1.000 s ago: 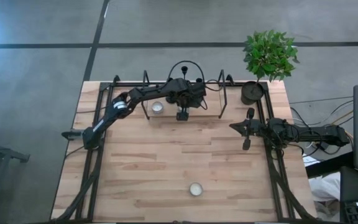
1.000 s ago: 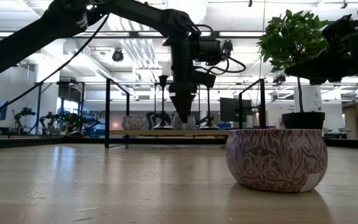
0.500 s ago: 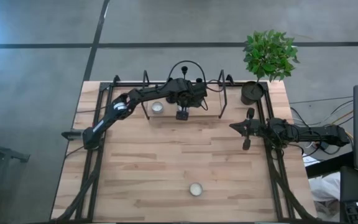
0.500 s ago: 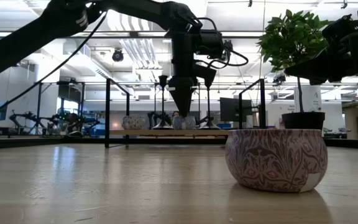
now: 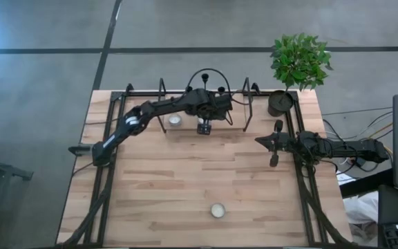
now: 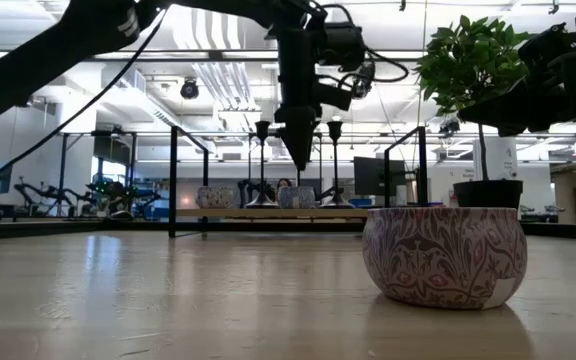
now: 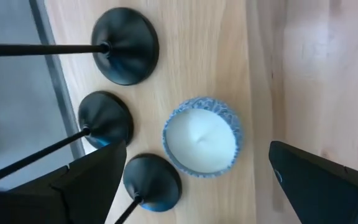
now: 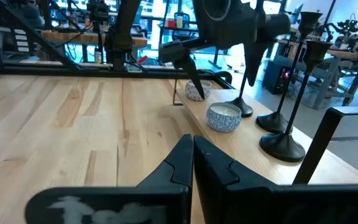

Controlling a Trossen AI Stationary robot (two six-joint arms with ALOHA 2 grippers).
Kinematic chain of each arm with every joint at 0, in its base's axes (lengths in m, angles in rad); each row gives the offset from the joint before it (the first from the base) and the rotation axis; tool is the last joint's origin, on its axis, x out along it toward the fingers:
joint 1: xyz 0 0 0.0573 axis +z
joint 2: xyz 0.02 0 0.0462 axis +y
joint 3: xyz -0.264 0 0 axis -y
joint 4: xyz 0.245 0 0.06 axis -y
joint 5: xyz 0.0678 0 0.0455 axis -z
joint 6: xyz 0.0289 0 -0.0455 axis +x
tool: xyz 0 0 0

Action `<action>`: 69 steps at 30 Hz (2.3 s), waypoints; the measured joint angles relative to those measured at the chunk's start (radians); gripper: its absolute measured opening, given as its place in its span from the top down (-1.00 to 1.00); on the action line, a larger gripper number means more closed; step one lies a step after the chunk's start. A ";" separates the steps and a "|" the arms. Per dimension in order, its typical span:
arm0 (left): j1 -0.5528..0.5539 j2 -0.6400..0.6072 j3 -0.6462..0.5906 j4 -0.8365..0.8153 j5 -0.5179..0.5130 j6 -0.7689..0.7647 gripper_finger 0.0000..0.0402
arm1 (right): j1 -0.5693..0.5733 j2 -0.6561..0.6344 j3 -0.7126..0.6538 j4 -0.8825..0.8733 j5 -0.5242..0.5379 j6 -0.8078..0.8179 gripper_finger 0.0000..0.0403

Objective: Pick & Place candle stick holders
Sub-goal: Put the pink scented candle on the shelf

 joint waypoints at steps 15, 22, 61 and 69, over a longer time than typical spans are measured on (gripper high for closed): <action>-0.061 -0.037 0.000 -0.039 -0.052 -0.127 -0.99 | 0.000 0.000 0.000 0.000 0.000 0.000 0.96; -0.088 -0.051 0.000 -0.046 -0.050 -0.163 -0.99 | 0.000 0.000 0.000 0.000 0.000 0.000 0.96; -0.386 -0.732 -0.898 0.958 -0.010 -0.543 -0.99 | 0.000 0.000 0.000 0.000 0.000 0.000 0.96; -0.387 -1.014 -1.326 1.238 0.190 -0.584 -0.99 | 0.000 0.000 0.000 0.000 0.000 0.000 0.96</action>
